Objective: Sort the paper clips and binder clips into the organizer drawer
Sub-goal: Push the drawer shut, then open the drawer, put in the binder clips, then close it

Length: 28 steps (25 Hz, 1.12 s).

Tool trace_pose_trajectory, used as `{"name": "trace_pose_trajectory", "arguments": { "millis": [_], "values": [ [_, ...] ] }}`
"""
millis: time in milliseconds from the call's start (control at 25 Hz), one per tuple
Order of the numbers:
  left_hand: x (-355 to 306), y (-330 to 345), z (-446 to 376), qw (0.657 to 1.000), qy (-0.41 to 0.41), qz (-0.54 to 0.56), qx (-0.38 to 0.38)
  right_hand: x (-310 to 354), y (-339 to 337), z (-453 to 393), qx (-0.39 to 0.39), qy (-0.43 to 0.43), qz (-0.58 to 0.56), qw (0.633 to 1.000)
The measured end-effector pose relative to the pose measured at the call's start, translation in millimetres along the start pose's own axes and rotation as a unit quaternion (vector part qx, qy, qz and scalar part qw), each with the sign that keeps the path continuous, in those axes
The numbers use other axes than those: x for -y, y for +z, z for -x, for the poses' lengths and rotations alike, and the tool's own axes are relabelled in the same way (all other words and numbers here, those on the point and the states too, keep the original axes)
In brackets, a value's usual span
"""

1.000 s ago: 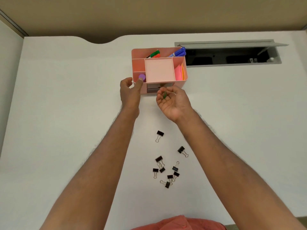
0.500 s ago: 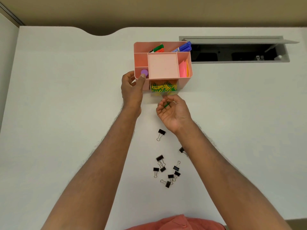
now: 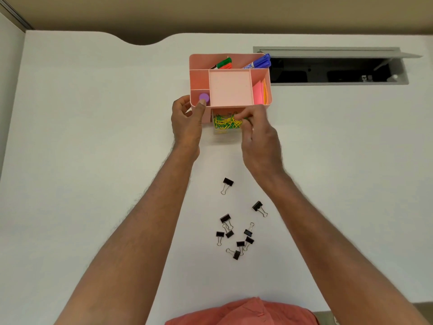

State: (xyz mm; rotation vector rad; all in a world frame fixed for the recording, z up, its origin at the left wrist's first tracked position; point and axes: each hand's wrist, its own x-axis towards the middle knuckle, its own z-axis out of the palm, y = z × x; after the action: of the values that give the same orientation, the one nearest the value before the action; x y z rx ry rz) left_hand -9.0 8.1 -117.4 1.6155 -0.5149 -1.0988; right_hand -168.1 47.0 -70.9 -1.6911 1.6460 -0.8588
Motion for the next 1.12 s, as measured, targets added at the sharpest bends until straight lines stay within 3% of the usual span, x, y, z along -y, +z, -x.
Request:
{"name": "trace_pose_trajectory", "arguments": {
  "millis": [80, 160, 280, 360, 400, 440, 520, 560, 600, 640, 760, 1120],
  "values": [
    [-0.1, 0.6, 0.9, 1.000, 0.001, -0.001, -0.001, -5.2, 7.2, -17.7, -0.008, -0.088, 0.166, 0.982],
    [-0.7, 0.7, 0.7, 1.000, 0.003, -0.002, 0.000, -13.1, 14.5, -29.2, 0.003, -0.094, 0.189, 0.977],
    [-0.2, -0.1, -1.5, 1.000, 0.003, -0.005, 0.002, -15.8, 14.9, -24.3, -0.017, -0.045, 0.048, 0.998],
    [1.8, -0.9, -2.4, 1.000, 0.003, -0.005, 0.001, -12.1, 14.0, -7.7, -0.068, 0.076, -0.110, 0.989],
    [2.6, -0.9, -2.6, 1.000, 0.004, -0.003, 0.000, -8.9, 14.8, 1.8, -0.079, 0.171, -0.209, 0.960],
    [3.2, -1.1, -2.5, 1.000, 0.004, -0.003, 0.001, -4.4, 15.1, 9.8, -0.071, 0.275, -0.324, 0.902],
    [2.5, -1.0, -1.8, 1.000, 0.004, -0.007, 0.003, 1.2, 13.7, 13.2, -0.025, 0.429, -0.531, 0.730],
    [1.9, -0.7, -1.8, 1.000, 0.003, -0.008, 0.004, 2.2, 11.5, 10.0, -0.004, 0.463, -0.593, 0.658],
    [1.8, -1.1, -2.1, 1.000, 0.003, -0.007, 0.005, 4.6, 8.8, 5.8, 0.013, 0.476, -0.629, 0.615],
    [1.3, -1.5, -2.1, 1.000, 0.004, -0.006, 0.007, 7.8, 7.0, 0.6, 0.025, 0.476, -0.646, 0.596],
    [0.8, -1.9, -1.1, 1.000, 0.007, -0.013, 0.008, 18.4, 5.8, -14.8, 0.049, 0.466, -0.652, 0.597],
    [2.7, -1.4, -2.7, 1.000, 0.008, -0.024, 0.008, 11.4, 15.7, -36.6, 0.071, 0.435, -0.599, 0.668]
  ]
}}
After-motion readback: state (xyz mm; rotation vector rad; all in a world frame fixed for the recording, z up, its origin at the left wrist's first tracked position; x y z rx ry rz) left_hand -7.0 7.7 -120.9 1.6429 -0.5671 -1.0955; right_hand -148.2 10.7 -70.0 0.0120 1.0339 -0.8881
